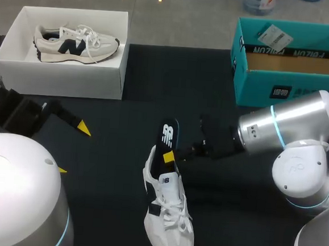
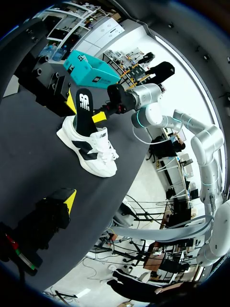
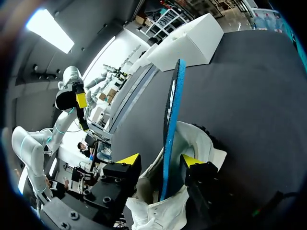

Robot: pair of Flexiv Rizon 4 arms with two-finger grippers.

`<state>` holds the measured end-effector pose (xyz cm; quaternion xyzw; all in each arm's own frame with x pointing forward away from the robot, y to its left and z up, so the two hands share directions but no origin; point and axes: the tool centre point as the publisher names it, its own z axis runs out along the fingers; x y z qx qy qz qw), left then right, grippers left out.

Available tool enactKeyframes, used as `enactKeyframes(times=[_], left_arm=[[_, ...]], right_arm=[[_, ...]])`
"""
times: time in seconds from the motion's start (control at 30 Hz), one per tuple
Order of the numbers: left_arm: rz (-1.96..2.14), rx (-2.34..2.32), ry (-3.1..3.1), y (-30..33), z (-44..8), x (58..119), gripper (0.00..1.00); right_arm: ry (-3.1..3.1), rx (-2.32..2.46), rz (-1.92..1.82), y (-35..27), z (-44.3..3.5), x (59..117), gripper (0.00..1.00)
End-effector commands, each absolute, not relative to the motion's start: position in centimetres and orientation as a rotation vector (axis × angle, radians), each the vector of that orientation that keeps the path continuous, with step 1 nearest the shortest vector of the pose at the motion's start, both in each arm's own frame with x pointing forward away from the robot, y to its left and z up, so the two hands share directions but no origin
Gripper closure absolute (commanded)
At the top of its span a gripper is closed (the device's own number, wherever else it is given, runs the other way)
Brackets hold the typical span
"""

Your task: Take the shoe out of the shoebox, open the shoe tongue, remove and reinsert the insole, then place the shoe into the shoebox

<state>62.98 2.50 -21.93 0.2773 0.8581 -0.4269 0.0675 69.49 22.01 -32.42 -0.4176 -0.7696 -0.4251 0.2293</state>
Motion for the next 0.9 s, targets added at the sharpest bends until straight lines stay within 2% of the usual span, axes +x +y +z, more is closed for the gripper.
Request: enactKeyframes(times=[0.03,0.1,0.13,0.17,0.23,0.27,0.3,0.9], left_arm=[[-1.282,0.836,2.589,2.5,-21.9,63.0,0.0],[-1.282,0.836,2.589,2.5,-21.9,63.0,0.0],[-1.282,0.836,2.589,2.5,-21.9,63.0,0.0],[-1.282,0.836,2.589,2.5,-21.9,63.0,0.0],[-1.282,0.836,2.589,2.5,-21.9,63.0,0.0],[-1.282,0.836,2.589,2.5,-21.9,63.0,0.0],[-1.282,0.836,2.589,2.5,-21.9,63.0,0.0],[-1.282,0.836,2.589,2.5,-21.9,63.0,0.0]], right_arm=[[-2.123,-1.147,-1.162,22.2,-32.4,69.7,0.51],[-2.126,-1.145,-1.16,22.2,-32.4,69.9,0.55],[-2.127,-1.145,-1.159,22.1,-32.4,70.0,0.62],[-2.129,-1.146,-1.158,22.1,-32.4,70.1,0.73],[-2.134,-1.149,-1.159,21.9,-32.3,70.3,0.85],[-2.136,-1.15,-1.159,21.9,-32.3,70.4,0.95],[-2.138,-1.151,-1.16,21.8,-32.2,70.4,0.99],[-2.103,-1.161,-1.132,22.4,-33.3,67.8,1.0]])
